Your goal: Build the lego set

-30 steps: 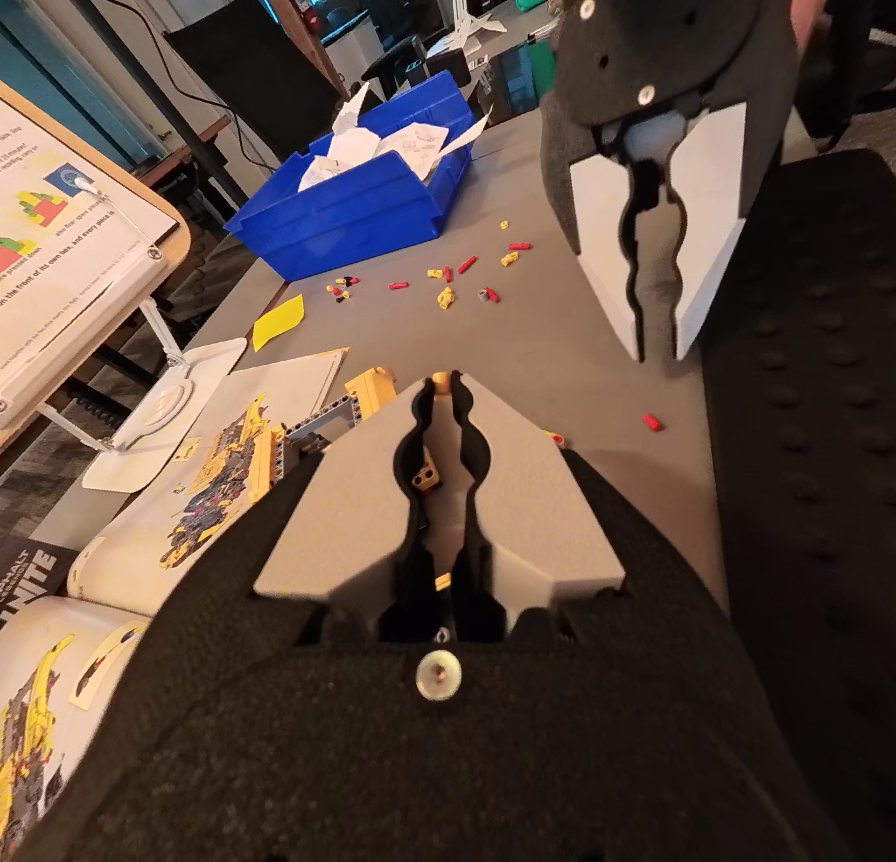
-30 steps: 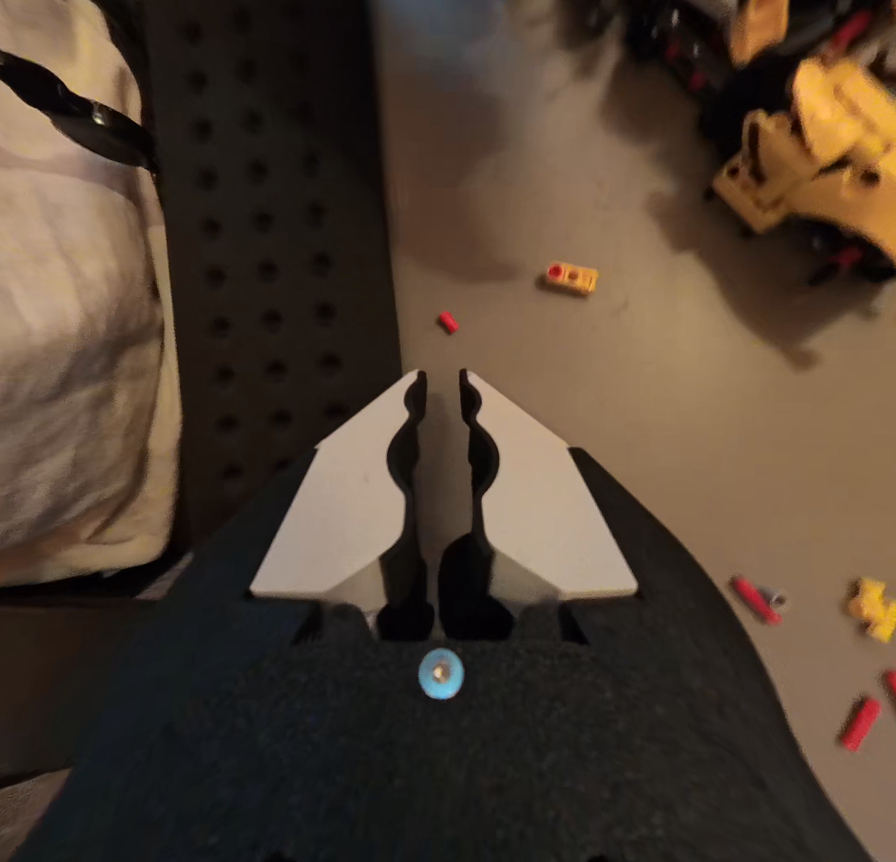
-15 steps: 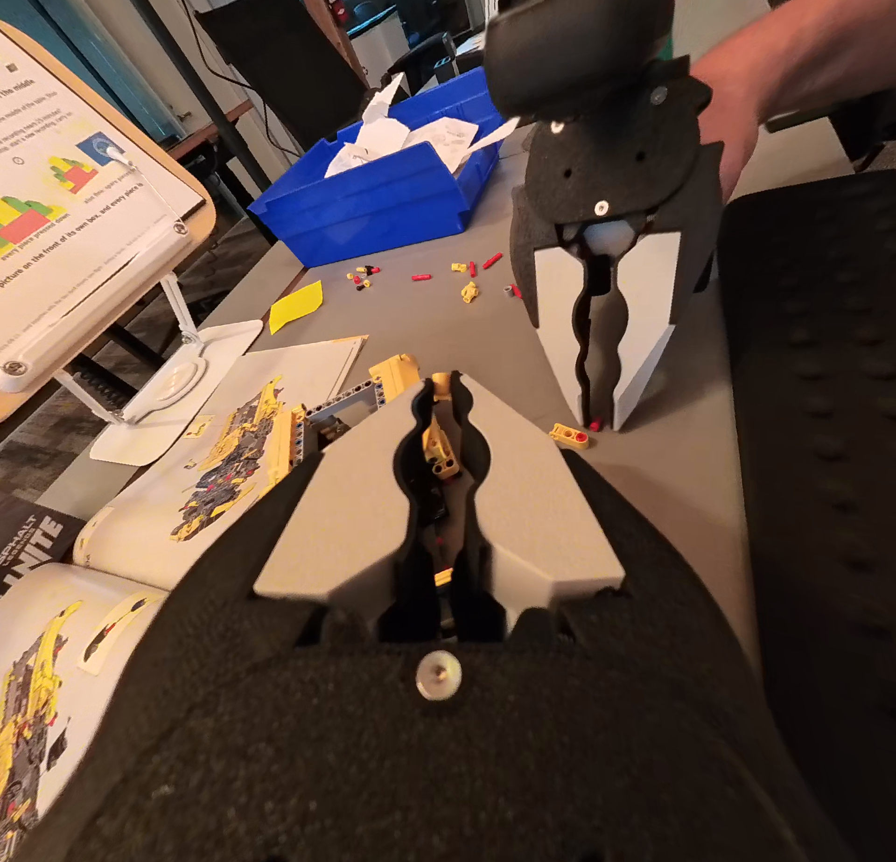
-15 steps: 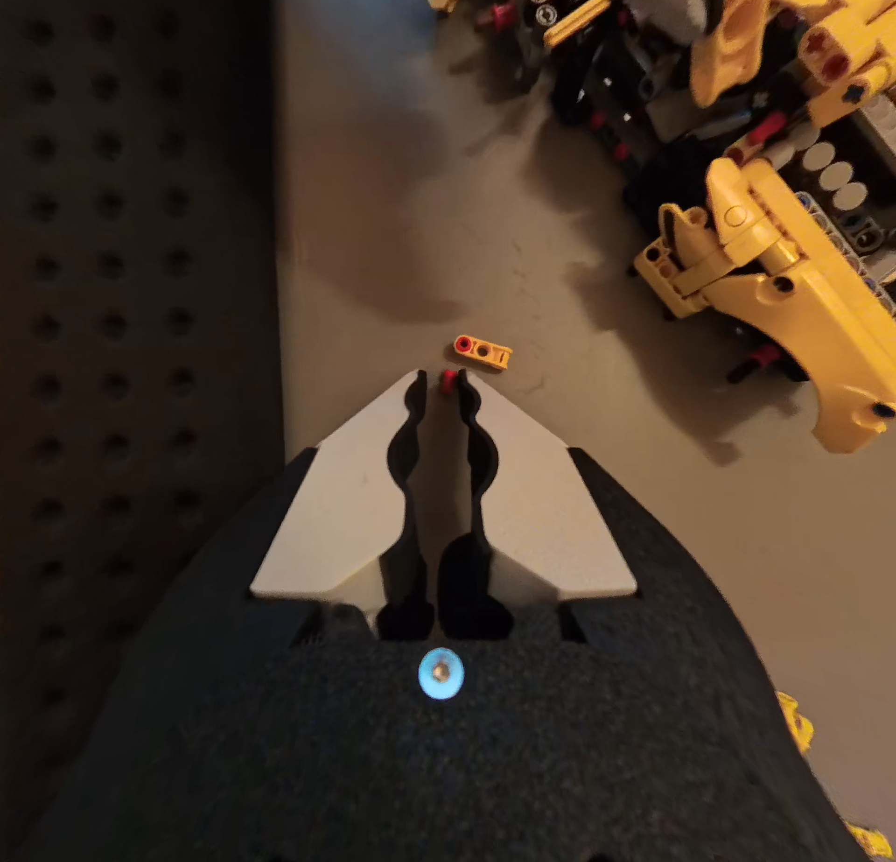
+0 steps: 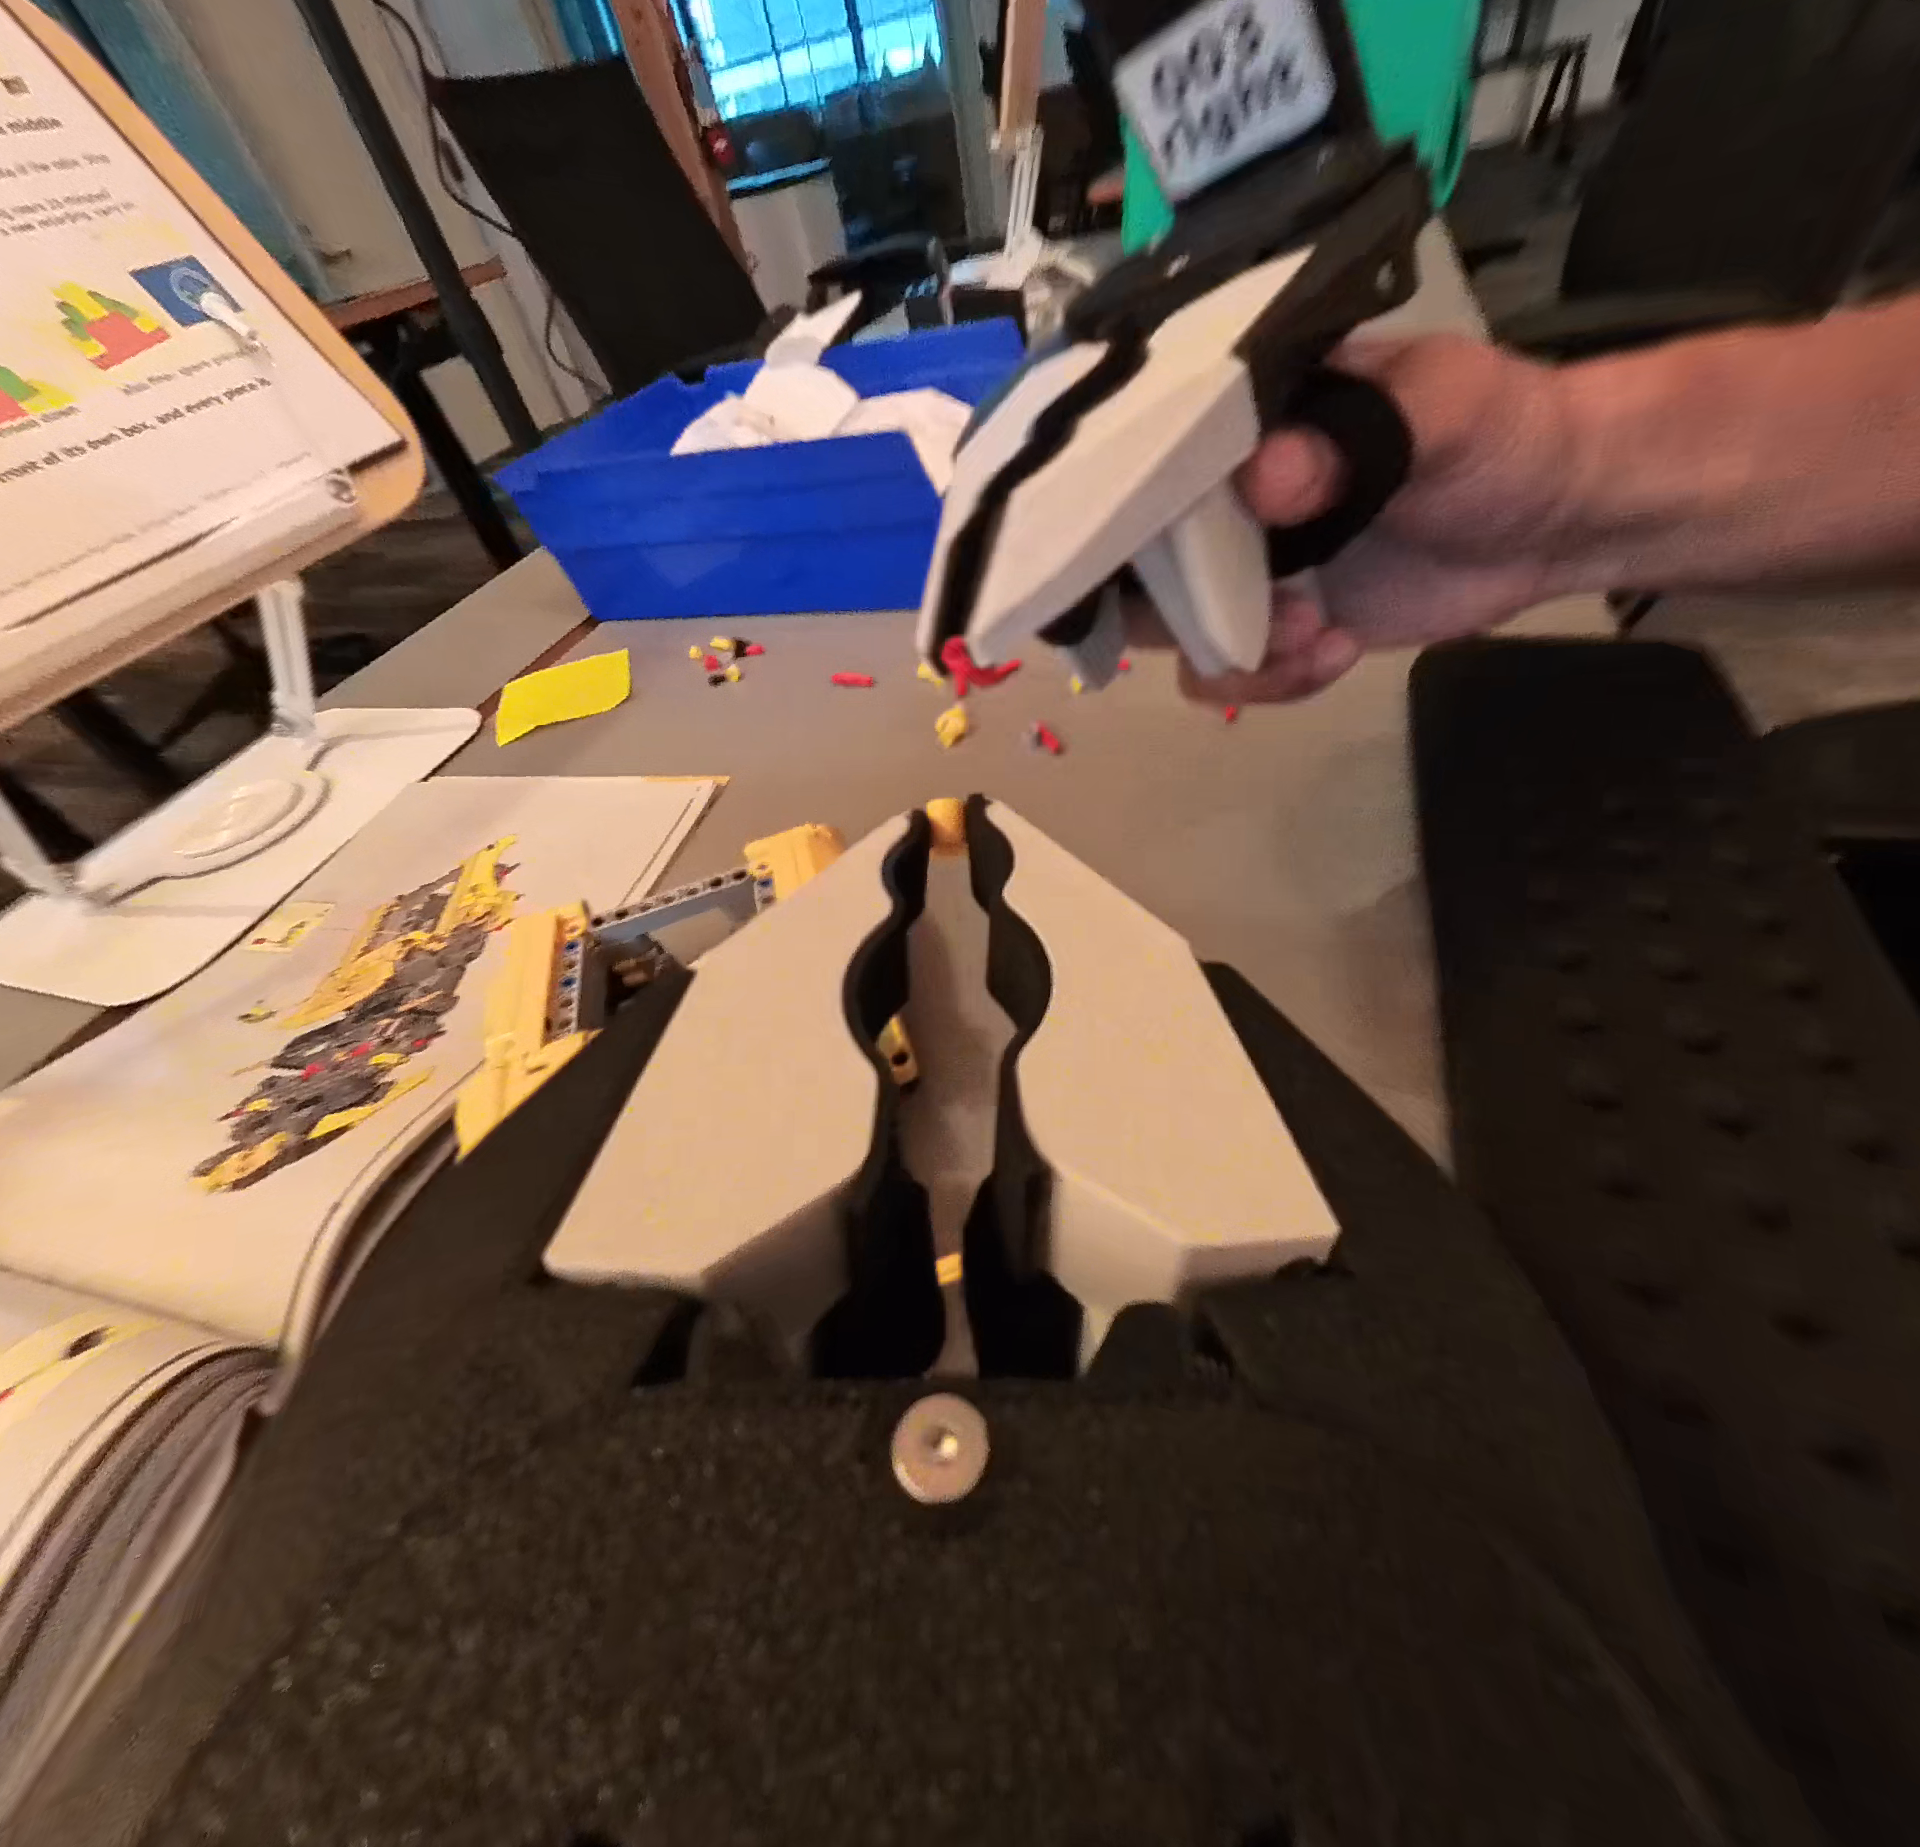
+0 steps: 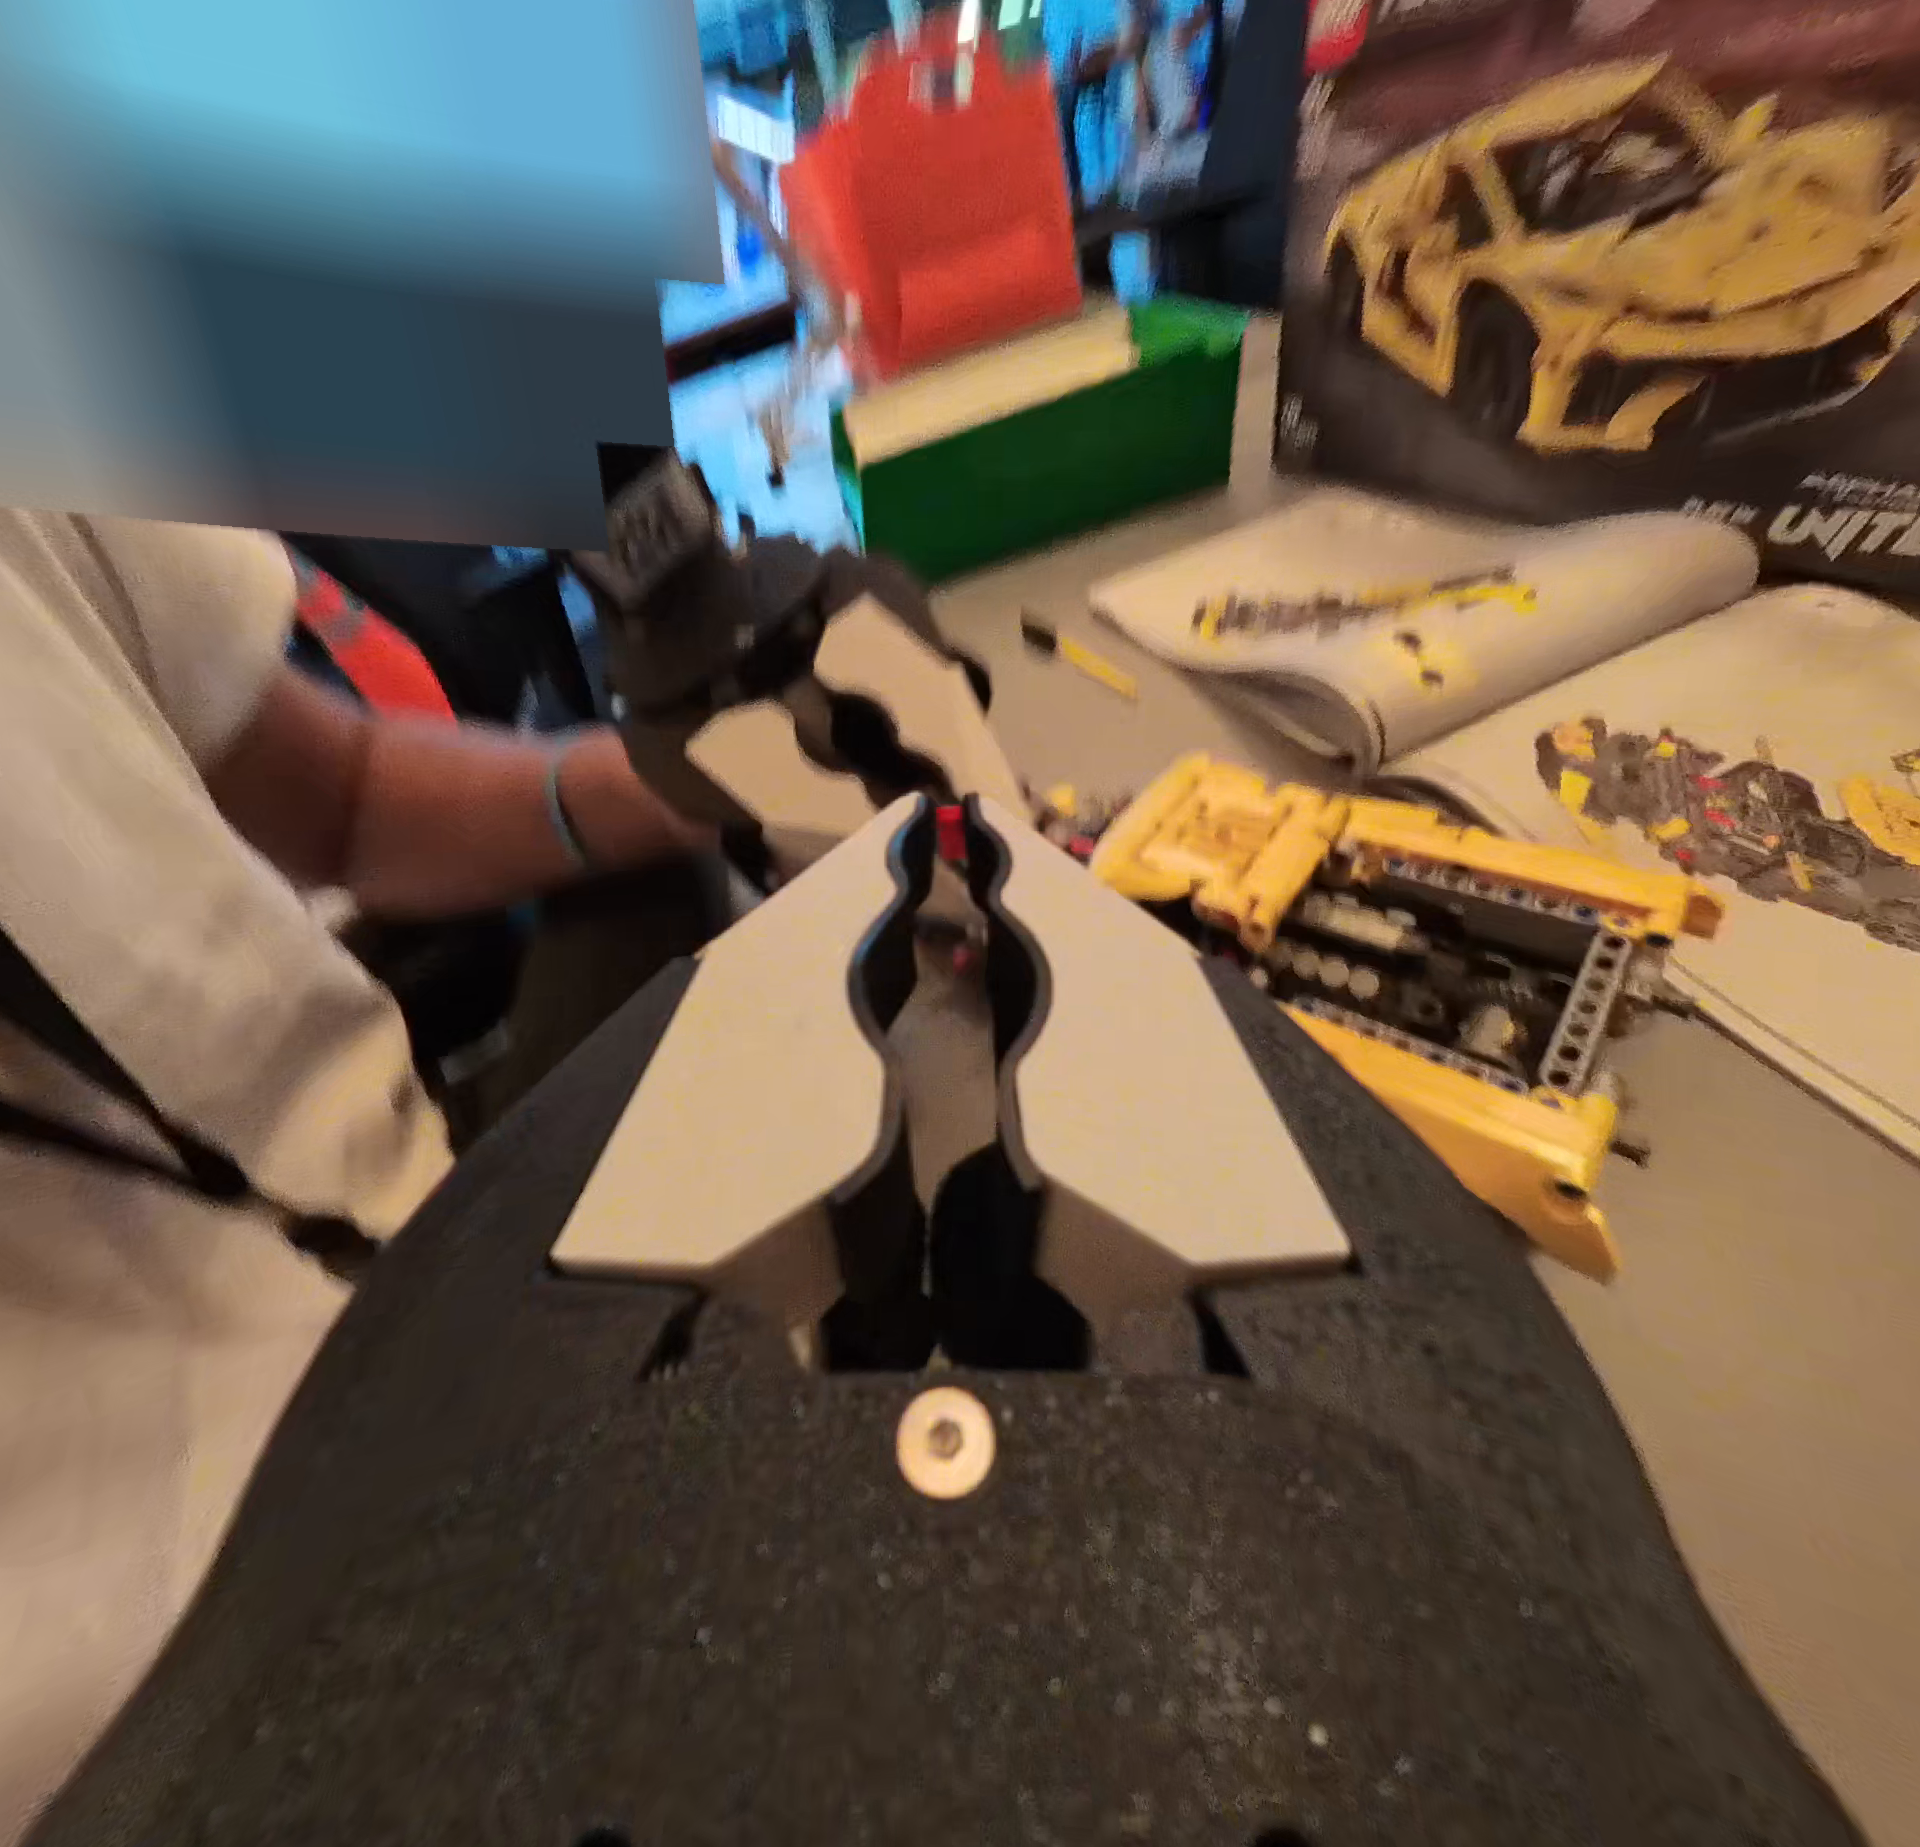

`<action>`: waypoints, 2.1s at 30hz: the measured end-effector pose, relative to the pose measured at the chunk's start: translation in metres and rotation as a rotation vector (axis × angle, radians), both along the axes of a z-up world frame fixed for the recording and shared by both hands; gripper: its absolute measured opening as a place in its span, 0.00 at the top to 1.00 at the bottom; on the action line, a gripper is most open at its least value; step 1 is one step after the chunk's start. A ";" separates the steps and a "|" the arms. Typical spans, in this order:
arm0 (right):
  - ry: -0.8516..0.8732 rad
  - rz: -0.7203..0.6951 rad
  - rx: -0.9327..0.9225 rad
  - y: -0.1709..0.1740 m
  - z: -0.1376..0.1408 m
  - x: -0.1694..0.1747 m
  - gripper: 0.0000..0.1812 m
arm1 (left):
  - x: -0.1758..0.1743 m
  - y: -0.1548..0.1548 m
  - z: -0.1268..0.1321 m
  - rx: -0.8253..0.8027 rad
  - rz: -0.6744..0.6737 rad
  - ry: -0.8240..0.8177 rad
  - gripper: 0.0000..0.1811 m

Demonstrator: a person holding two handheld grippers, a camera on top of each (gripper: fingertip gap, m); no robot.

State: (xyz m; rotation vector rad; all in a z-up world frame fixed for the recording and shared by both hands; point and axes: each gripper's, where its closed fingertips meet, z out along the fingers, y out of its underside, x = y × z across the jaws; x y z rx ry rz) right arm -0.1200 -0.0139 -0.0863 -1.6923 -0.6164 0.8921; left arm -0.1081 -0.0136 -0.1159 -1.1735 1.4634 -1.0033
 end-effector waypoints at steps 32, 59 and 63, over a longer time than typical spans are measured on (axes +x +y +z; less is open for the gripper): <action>-0.500 0.074 -0.270 -0.021 -0.055 0.036 0.97 | -0.002 0.000 0.003 0.111 0.015 -0.018 0.96; -1.171 0.158 -0.707 -0.098 -0.145 0.145 0.97 | 0.004 -0.005 -0.015 0.220 0.013 0.068 0.96; -1.181 0.157 -0.714 -0.099 -0.149 0.147 0.96 | 0.004 -0.005 -0.016 0.222 0.011 0.071 0.96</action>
